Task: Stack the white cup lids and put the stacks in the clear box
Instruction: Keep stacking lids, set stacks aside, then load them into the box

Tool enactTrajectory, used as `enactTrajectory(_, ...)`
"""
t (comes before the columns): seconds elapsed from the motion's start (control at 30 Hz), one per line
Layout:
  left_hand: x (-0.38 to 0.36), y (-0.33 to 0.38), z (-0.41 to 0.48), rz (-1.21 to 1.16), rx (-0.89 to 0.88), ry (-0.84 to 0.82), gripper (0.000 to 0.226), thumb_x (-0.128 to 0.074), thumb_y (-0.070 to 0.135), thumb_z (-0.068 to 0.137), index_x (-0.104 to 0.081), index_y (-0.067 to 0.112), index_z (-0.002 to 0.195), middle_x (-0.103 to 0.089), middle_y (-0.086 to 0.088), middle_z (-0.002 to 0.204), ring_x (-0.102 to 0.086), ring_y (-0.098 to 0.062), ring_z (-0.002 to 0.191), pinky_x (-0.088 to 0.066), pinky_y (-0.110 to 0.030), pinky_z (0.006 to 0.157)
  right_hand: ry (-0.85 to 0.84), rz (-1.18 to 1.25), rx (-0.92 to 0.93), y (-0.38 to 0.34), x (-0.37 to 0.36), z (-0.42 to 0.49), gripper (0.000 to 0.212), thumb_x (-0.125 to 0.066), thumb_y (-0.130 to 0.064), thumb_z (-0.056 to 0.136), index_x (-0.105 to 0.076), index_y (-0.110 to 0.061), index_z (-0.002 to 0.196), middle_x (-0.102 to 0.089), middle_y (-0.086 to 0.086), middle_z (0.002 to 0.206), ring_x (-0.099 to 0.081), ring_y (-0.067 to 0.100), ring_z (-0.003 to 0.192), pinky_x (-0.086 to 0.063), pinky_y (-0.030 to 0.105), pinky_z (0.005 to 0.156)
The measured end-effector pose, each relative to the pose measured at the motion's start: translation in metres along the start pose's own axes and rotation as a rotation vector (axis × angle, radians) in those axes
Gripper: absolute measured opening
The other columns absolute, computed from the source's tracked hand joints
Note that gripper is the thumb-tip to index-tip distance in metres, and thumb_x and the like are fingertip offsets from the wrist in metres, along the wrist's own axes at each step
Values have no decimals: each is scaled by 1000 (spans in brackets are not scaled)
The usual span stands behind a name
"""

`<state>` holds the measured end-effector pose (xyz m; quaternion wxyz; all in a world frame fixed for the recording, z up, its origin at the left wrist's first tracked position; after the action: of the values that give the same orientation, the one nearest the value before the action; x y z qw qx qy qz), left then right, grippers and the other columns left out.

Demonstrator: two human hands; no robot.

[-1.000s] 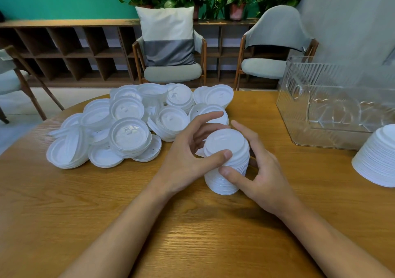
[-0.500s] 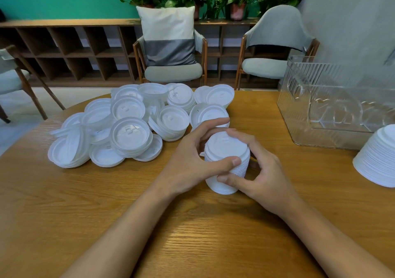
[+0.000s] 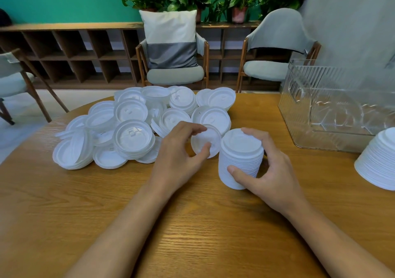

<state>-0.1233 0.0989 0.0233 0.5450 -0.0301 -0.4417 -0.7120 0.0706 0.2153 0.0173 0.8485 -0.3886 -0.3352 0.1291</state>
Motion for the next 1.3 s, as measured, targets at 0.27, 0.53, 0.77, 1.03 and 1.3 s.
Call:
enactTrajectory(0.27, -14, -2, 1, 146, -8, -132, 77, -83, 49, 83, -51, 29, 151, -45, 10, 151, -49, -10, 135, -53, -35, 97, 14, 13, 5, -1, -2, 1, 75, -79, -56, 72, -50, -37, 139, -57, -30, 133, -55, -3, 126, -43, 8, 94)
enactTrajectory(0.53, -15, -6, 3, 221, 5, -147, 82, -85, 45, 83, -46, 30, 153, -53, 9, 144, -47, -12, 127, -52, -38, 97, -1, -2, -12, 2, -2, 0, 75, -84, -48, 73, -49, -42, 139, -55, -34, 132, -53, -5, 126, -43, 7, 93)
enactTrajectory(0.77, 8, 9, 7, -117, 103, 31, 73, -86, 44, 84, -51, 37, 149, -54, 20, 139, -51, -2, 132, -42, -16, 104, 21, 6, 13, 0, -2, 0, 70, -75, -57, 78, -52, -35, 141, -55, -26, 135, -51, -5, 129, -41, 6, 95)
enactTrajectory(1.03, 14, 25, 10, -729, 294, -5, 60, -81, 19, 89, -48, 14, 138, -69, 2, 125, -73, -12, 110, -59, -32, 94, -1, 21, 33, -2, -4, -1, 70, -77, -53, 82, -51, -36, 145, -56, -28, 137, -52, -2, 131, -44, 10, 98)
enactTrajectory(1.3, -1, 26, 9, -960, 369, -187, 61, -64, 42, 76, -52, 13, 128, -71, -9, 122, -66, -29, 119, -52, -41, 101, -83, 116, 28, -6, -7, -2, 95, -81, -49, 81, -25, -51, 158, -54, -29, 144, -54, 0, 134, -46, 14, 102)
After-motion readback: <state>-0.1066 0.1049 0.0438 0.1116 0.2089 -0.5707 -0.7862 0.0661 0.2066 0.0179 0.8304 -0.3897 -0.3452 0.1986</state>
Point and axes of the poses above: each hand's wrist, its own z-axis towards the middle knuckle, its own x-axis out of the back of the hand, y = z × x, the point moved 2 cm from there along z, towards the middle knuckle
